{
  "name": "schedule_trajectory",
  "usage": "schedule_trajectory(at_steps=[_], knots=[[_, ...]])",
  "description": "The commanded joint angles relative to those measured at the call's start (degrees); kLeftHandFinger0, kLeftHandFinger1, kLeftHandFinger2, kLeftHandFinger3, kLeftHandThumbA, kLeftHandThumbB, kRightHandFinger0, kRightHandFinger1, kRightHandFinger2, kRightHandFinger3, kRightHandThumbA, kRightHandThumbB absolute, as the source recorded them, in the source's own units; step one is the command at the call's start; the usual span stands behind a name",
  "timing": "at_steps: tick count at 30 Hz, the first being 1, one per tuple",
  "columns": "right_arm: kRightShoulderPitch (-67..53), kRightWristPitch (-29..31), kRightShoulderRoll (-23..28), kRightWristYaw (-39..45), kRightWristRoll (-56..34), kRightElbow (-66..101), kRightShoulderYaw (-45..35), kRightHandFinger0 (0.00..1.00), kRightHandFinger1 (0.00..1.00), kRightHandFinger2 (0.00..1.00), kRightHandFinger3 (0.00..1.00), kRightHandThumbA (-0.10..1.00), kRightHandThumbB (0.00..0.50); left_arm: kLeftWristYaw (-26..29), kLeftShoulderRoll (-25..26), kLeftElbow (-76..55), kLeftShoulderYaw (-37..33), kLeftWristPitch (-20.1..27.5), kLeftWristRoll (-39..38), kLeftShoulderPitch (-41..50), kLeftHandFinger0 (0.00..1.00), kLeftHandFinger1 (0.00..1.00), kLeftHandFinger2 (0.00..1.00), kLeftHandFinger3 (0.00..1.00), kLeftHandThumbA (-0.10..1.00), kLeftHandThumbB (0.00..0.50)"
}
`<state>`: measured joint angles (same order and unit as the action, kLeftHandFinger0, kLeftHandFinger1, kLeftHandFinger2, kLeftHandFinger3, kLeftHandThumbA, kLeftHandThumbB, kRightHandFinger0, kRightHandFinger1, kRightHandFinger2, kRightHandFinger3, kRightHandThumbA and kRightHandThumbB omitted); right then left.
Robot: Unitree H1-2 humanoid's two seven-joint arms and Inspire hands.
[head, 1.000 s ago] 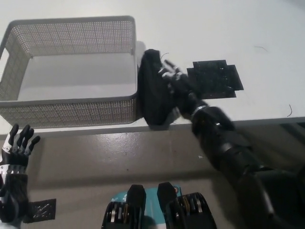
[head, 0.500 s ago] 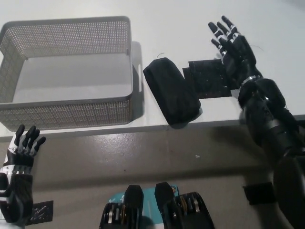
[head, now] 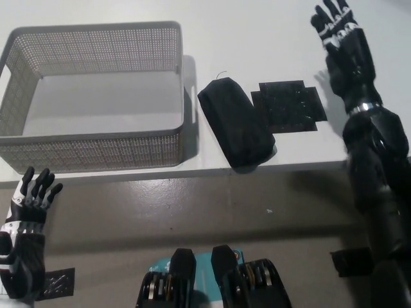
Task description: Use the right hand to push the pencil case on the right hand side to the container on the left side
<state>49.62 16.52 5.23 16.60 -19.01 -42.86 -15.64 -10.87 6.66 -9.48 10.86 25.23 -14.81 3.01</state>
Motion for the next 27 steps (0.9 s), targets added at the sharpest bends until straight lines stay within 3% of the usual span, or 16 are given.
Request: schedule_trajectory(at_steps=[1, 6, 12, 27], knots=[[-3.33, -6.42, 0.25, -0.87, -2.54, 19.39, 1.22, 1.0, 1.0, 1.0, 1.0, 1.0, 0.375, -0.11, 1.03, -1.94, -0.58, 1.43, -1.4, -0.63, 1.0, 1.0, 1.0, 1.0, 1.0, 0.391], [-12.68, -9.94, 0.36, -1.48, -3.26, 36.57, 2.1, 1.0, 1.0, 1.0, 1.0, 1.0, 0.388, 0.25, 1.36, -1.8, -0.06, 1.24, -1.12, -0.98, 1.0, 1.0, 1.0, 1.0, 1.0, 0.394], [-22.19, -12.36, 0.74, -2.17, -5.47, 49.83, 1.59, 1.0, 1.0, 1.0, 1.0, 1.0, 0.362, -0.01, 1.44, -1.43, -0.19, 1.59, -0.94, -0.89, 1.0, 1.0, 1.0, 1.0, 1.0, 0.394], [-38.48, -9.49, 2.64, 0.41, -4.05, 58.2, 3.27, 1.0, 1.0, 1.0, 1.0, 1.0, 0.342, 0.21, 1.97, -0.79, -0.11, 1.16, -0.91, -2.21, 1.0, 1.0, 1.0, 1.0, 1.0, 0.398]])
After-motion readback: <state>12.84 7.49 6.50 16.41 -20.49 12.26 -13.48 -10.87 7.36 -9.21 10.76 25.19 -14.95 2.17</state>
